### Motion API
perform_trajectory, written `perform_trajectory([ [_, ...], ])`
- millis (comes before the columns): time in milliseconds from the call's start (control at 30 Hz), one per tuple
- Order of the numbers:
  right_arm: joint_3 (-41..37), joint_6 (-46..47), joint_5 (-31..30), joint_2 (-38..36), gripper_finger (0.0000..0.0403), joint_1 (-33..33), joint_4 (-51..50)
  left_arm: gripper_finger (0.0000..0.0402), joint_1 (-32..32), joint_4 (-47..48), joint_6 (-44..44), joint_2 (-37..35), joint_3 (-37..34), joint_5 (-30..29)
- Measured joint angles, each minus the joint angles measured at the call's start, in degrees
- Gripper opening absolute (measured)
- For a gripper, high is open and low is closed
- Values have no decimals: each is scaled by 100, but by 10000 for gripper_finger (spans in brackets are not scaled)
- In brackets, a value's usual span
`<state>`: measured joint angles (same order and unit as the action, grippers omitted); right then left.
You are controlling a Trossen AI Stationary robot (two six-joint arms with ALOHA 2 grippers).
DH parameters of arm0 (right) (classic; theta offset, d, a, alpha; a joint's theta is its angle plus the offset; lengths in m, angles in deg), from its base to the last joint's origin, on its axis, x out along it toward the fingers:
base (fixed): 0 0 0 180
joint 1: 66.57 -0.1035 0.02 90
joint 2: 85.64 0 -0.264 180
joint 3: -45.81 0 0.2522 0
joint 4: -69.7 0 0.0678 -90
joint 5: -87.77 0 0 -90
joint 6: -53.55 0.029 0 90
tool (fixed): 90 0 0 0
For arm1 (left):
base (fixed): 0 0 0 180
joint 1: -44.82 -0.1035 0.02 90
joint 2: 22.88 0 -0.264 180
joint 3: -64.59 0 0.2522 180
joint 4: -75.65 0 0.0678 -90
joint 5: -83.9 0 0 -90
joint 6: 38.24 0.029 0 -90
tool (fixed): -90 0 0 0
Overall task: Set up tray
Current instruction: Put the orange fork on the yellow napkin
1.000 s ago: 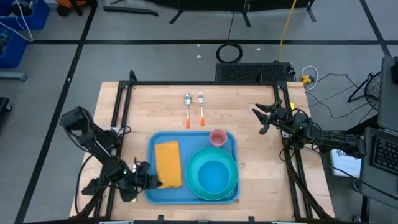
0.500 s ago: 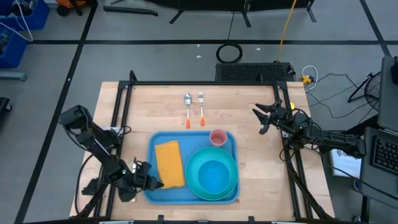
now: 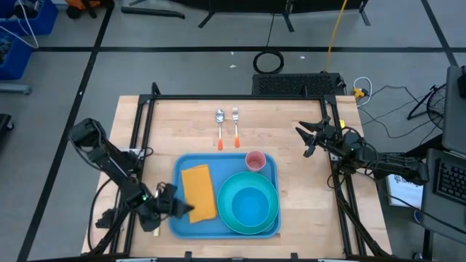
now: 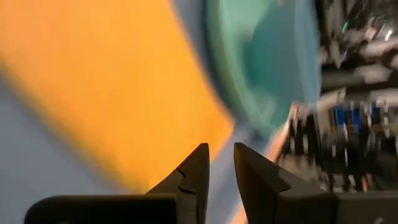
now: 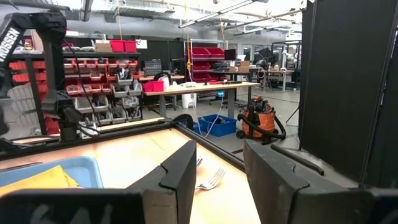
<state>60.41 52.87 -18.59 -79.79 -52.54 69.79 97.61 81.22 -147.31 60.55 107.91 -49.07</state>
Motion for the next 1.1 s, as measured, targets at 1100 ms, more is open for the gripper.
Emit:
perform_trajectory([
  [1100, -4, 0, -1, 0, 125, 0, 4, 76, -7857, 3223, 7520, 862, 3418, 5190],
])
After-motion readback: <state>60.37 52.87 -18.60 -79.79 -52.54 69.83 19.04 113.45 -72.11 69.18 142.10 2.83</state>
